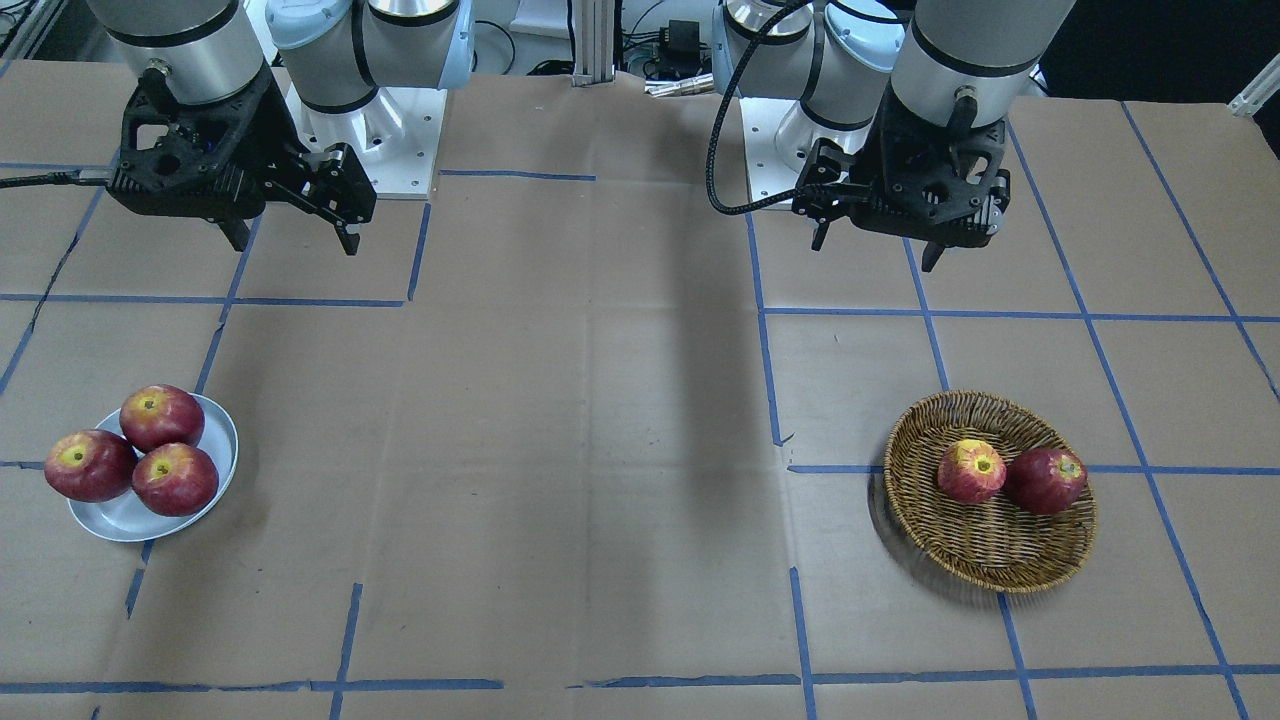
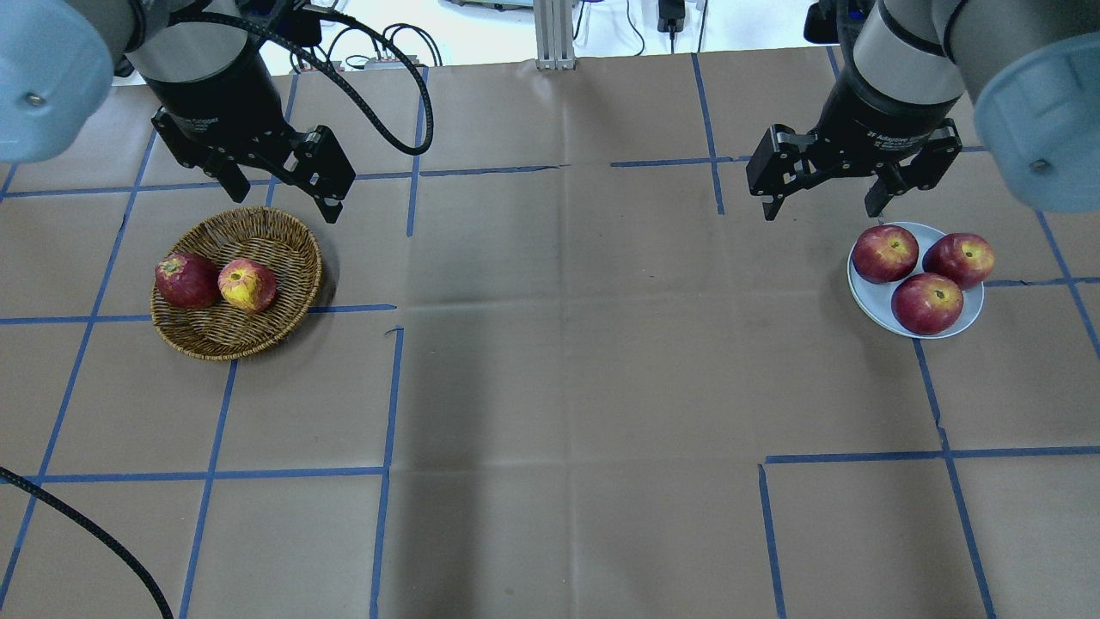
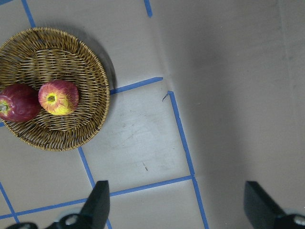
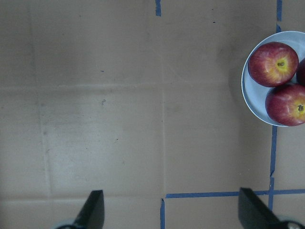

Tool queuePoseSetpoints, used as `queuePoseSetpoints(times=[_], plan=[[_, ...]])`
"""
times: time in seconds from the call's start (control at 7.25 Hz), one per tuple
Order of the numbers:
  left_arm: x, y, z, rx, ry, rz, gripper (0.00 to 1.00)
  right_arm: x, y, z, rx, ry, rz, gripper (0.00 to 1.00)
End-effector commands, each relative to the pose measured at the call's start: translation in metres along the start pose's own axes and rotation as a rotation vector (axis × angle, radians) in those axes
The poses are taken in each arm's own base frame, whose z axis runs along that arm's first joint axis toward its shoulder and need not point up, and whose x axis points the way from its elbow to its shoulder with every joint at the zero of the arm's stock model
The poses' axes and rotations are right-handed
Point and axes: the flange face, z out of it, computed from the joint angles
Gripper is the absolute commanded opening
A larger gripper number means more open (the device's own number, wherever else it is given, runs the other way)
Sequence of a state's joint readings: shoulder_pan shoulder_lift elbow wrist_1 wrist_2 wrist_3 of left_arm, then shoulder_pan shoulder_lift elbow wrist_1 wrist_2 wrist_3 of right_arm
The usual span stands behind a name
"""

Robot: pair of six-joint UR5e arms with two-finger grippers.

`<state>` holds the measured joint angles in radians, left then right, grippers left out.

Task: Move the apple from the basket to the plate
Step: 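Lower the left gripper over the yellow-red apple in the wicker basket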

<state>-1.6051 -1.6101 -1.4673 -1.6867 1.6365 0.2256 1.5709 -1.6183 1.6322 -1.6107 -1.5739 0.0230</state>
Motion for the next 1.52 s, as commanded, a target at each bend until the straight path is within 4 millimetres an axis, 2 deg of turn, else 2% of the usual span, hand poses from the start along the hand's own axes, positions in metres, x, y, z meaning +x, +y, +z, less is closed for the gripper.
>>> queuePoseSetpoints(times=[0.0, 0.55, 0.69, 0.83, 0.97, 1.1, 1.24, 1.38], plan=[[0.0, 0.009, -0.009, -0.001, -0.006, 0.002, 0.99, 0.0, 0.0, 0.0, 0.0, 0.0, 0.0, 1.0], [-0.003, -0.002, 0.014, -0.015, -0.001, 0.028, 0.99, -0.001, 0.0, 0.0, 0.002, -0.002, -0.001, 1.0], [-0.004, -0.003, 0.014, -0.008, -0.002, 0.053, 0.99, -0.001, 0.0, 0.0, 0.002, -0.002, -0.001, 1.0], [-0.014, -0.004, 0.019, -0.018, 0.002, 0.088, 0.99, -0.001, 0.0, 0.0, 0.002, -0.002, -0.001, 1.0], [-0.047, -0.001, 0.038, -0.045, 0.02, 0.111, 0.99, -0.001, 0.0, 0.0, 0.002, -0.002, -0.001, 1.0], [-0.088, 0.002, 0.066, -0.037, 0.023, 0.113, 0.99, -0.001, 0.0, 0.0, 0.002, -0.002, -0.001, 1.0], [-0.114, 0.003, 0.094, -0.003, 0.01, 0.154, 0.99, -0.001, 0.0, 0.0, 0.002, 0.0, -0.001, 1.0], [-0.124, 0.0, 0.122, 0.034, -0.015, 0.198, 0.99, -0.001, 0.0, 0.0, 0.002, -0.002, -0.001, 1.0]])
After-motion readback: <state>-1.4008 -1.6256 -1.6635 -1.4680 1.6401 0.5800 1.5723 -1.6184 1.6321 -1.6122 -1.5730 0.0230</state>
